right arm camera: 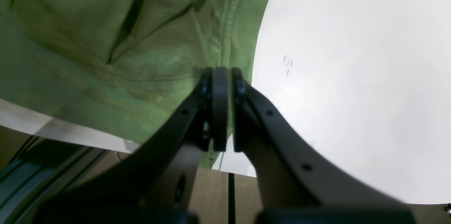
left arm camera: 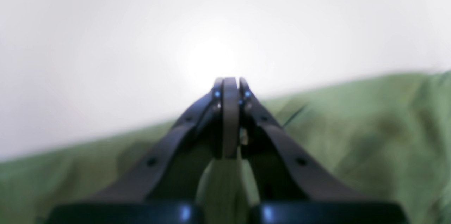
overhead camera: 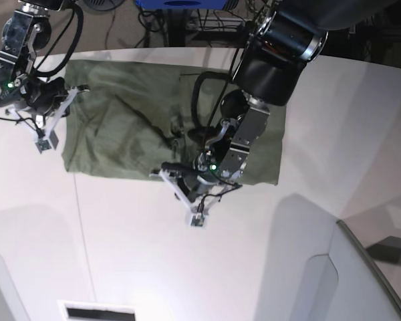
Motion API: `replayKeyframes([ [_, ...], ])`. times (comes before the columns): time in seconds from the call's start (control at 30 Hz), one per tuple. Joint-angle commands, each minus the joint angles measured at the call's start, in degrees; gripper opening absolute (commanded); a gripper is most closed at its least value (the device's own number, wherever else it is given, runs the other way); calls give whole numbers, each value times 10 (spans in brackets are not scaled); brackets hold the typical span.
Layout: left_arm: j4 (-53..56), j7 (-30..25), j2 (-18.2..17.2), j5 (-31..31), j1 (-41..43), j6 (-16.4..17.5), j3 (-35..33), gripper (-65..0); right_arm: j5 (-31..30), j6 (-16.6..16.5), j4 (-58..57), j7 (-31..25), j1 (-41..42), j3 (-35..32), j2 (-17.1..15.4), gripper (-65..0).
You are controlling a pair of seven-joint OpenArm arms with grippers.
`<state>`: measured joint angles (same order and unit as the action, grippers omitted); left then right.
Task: Layout the t-shirt on the table in an organized manner, then fold the t-shirt properly
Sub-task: 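Press and smooth the folded half with the left gripper, then release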
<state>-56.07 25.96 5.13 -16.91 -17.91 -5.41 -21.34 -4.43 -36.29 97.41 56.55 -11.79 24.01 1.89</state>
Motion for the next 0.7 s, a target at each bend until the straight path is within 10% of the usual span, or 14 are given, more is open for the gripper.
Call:
replayKeyframes([
  [0.0, -13, -14, 6, -2, -18, 3, 1, -650, -4, -1, 9, -4, 6, -1, -3, -621],
  [0.13, -57, -9, 2, -2, -20, 2, 7, -650, -4, -2, 15, -3, 1, -44, -6, -621],
  [0.33, -185, -9, -108, -2, 90, -1, 7, -650, -3, 3, 58, -3, 0, -144, -20, -621],
  [0.67, -278, -15, -214, 2, 251, -1, 8, -650, -35, -1, 53, -3, 26, 10, 4, -620],
])
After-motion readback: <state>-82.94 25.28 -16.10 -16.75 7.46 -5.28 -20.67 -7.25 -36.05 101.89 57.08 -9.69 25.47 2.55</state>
